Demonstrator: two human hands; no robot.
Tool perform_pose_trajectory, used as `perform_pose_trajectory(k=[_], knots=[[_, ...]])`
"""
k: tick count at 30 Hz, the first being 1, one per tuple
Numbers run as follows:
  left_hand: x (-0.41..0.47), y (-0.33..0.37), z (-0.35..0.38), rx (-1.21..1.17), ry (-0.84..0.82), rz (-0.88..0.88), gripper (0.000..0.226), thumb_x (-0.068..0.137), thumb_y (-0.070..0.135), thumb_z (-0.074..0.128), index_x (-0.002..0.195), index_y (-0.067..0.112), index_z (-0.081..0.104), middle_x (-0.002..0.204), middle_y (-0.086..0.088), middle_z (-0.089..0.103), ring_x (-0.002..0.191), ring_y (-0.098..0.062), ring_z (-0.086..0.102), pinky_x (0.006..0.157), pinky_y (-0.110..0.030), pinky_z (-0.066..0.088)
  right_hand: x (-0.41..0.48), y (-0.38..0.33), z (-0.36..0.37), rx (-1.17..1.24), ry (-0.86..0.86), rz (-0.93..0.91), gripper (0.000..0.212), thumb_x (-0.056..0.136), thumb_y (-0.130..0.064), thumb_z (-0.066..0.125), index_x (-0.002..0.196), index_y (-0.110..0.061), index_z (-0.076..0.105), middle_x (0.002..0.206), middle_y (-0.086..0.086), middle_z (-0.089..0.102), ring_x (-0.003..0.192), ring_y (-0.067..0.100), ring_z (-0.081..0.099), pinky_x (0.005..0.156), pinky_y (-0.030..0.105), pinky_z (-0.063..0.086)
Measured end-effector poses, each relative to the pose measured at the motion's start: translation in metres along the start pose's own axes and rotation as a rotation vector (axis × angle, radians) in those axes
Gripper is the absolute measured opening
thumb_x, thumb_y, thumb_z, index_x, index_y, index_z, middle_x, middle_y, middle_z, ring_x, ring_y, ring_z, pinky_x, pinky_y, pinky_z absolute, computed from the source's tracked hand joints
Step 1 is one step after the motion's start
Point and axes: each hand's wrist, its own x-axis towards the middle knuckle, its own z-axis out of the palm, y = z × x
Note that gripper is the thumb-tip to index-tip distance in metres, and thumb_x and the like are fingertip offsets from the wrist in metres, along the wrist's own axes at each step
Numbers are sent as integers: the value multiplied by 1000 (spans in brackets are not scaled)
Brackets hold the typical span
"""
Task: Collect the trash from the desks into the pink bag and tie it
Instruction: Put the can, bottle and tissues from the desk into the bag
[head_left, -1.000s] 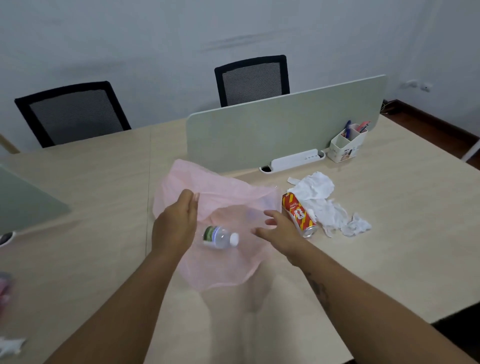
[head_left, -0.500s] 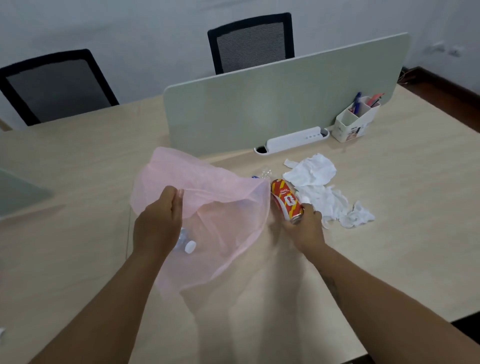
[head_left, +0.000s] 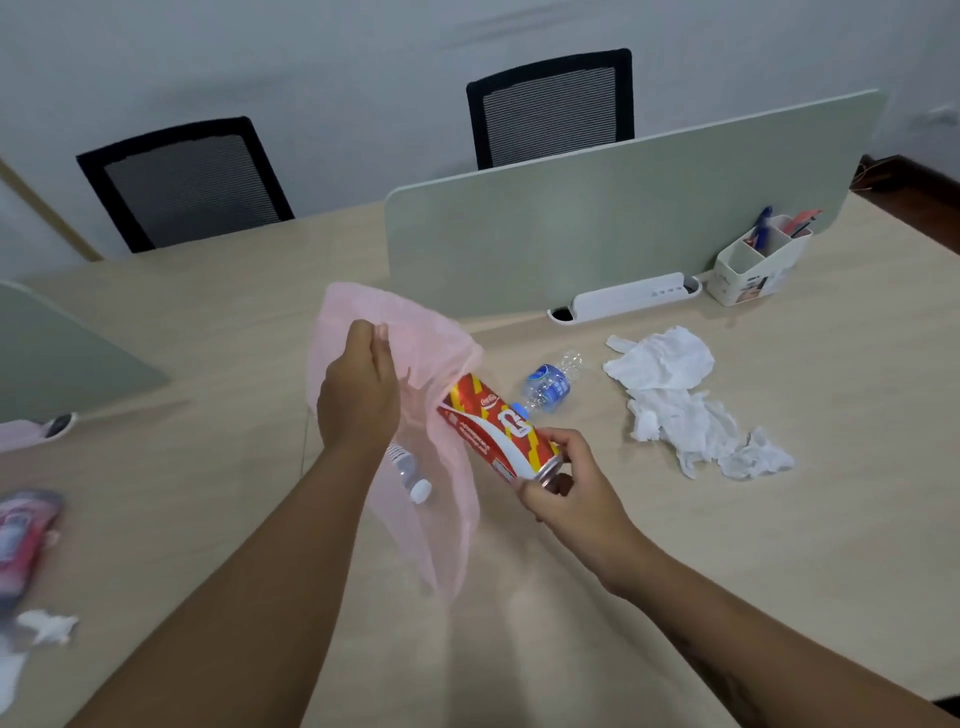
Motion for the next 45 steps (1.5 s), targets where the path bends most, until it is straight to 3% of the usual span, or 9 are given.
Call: perform_pose_trajectory(k=[7, 17, 24, 28, 30, 33, 36, 39, 45], knots=[[6, -16, -14, -47, -8, -29, 33, 105, 40, 30, 82, 18, 36, 63, -3, 48, 63, -32, 44, 52, -34, 28, -6, -19, 3, 101, 268, -175, 55, 82, -6, 70, 126, -29, 46, 115, -1, 62, 79, 1, 65, 61, 14, 50], [-2, -3, -14, -86, -100, 31, 33, 105, 40, 30, 83, 18, 38, 64, -1, 48, 60, -22, 43, 51, -32, 31, 7, 10, 29, -407, 86, -13, 61, 76, -22, 74, 130, -25, 46, 118, 3, 39, 88, 5, 56, 71, 10, 45], [-15, -8, -14, -57, -156, 88, 35, 105, 40, 31, 79, 17, 33, 59, -3, 42, 57, -24, 35, 51, -35, 29, 56, 30, 59, -236, -24, 118, 61, 83, -12, 63, 141, -17, 45, 132, -1, 50, 114, 19, 55, 98, 34, 48], [-16, -19, -17, -12, -159, 89, 35, 105, 40, 31, 79, 17, 33, 61, -6, 45, 61, -32, 42, 52, -37, 32, 73, 28, 34, -237, 287, -12, 9, 82, -22, 63, 87, -15, 65, 85, -2, 66, 75, 18, 60, 77, 39, 55], [-17, -24, -20, 9, -153, 66, 34, 105, 40, 31, 78, 19, 33, 61, -5, 45, 63, -35, 45, 54, -39, 34, 89, 17, 9, -335, 457, -115, 17, 89, -21, 57, 77, -10, 56, 74, 3, 61, 69, 21, 56, 64, 36, 47], [-18, -33, -23, 39, -129, 47, 33, 105, 40, 31, 78, 21, 33, 61, -4, 48, 63, -34, 47, 54, -39, 34, 128, 12, -29, -634, 530, -162, 12, 95, -15, 46, 100, -12, 57, 100, 8, 59, 92, 29, 56, 71, 37, 43], [-16, -39, -22, 49, -98, 35, 32, 105, 39, 33, 80, 20, 37, 61, -4, 49, 63, -34, 48, 55, -40, 37, 167, 21, -56, -1145, 199, -15, 62, 91, -6, 48, 148, -24, 31, 152, 8, 29, 134, 38, 31, 97, 48, 44], [-15, -42, -16, 57, -92, 8, 31, 104, 38, 34, 83, 18, 42, 62, -4, 51, 63, -33, 50, 57, -42, 41, 199, 25, -58, -1482, -72, -127, 73, 95, -21, 54, 155, -31, 12, 164, -1, 4, 148, 39, 4, 115, 46, 28], [-17, -40, -13, 60, -95, -18, 32, 104, 38, 34, 85, 16, 45, 62, -6, 52, 62, -32, 51, 58, -43, 44, 208, 40, -54, -1757, -71, -234, 53, 92, -41, 52, 141, -27, 39, 141, 7, 38, 131, 35, 34, 115, 48, 21]])
